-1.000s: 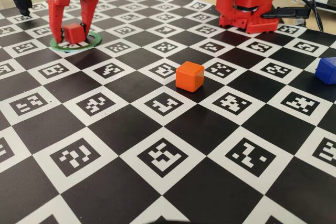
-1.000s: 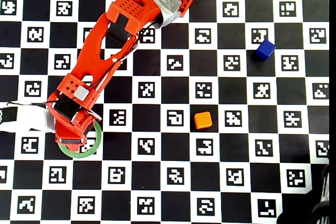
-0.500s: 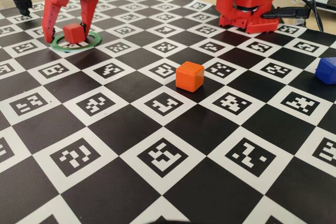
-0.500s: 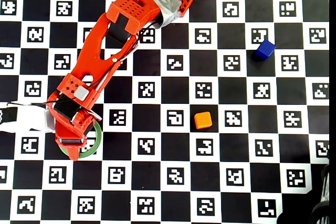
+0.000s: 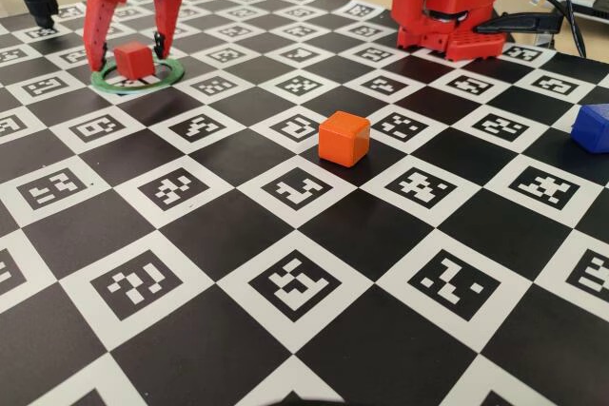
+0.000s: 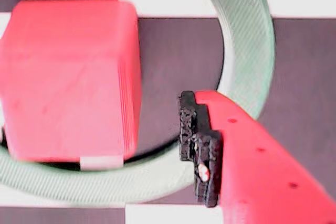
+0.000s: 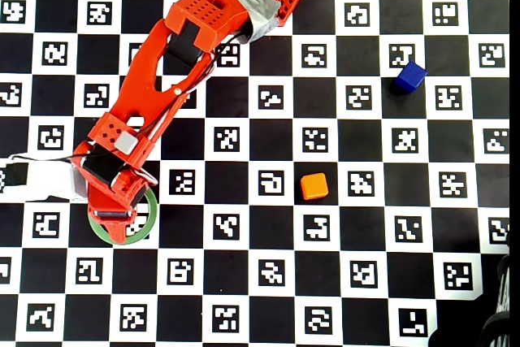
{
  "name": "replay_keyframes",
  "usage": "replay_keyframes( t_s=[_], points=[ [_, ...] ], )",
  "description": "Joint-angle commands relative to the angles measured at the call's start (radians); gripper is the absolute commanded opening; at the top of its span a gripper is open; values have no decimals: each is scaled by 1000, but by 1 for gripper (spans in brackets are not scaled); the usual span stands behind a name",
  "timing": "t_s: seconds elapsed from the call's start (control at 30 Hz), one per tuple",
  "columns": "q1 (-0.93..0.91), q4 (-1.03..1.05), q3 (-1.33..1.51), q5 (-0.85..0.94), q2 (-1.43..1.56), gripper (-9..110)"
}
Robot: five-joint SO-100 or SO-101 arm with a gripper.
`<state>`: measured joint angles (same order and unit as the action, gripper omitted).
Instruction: Grab the red cube then put it in the green circle then put the blue cube on top and finally the orange cube on top
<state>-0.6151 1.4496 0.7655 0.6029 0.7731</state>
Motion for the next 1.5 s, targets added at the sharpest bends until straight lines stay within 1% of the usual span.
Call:
replay_keyframes(
  t_s=[0.0, 0.33, 0.6, 0.7, 0.9, 1.0, 1.13, 1.27, 1.37, 1.47],
  points=[
    [-8, 21, -97, 6, 183, 40],
    [0, 140, -64, -17, 359, 40],
    [8, 247, 64, -77, 575, 40],
    [18, 316, 89, -121, 627, 40],
    [84, 348, 310, -227, 811, 39],
    [149, 357, 423, -341, 896, 39],
    [282, 364, 584, -485, 1029, 37],
    [445, 379, 701, -644, 1157, 36],
    [591, 385, 784, -690, 1243, 36],
    [735, 391, 827, -790, 1281, 36]
  ],
)
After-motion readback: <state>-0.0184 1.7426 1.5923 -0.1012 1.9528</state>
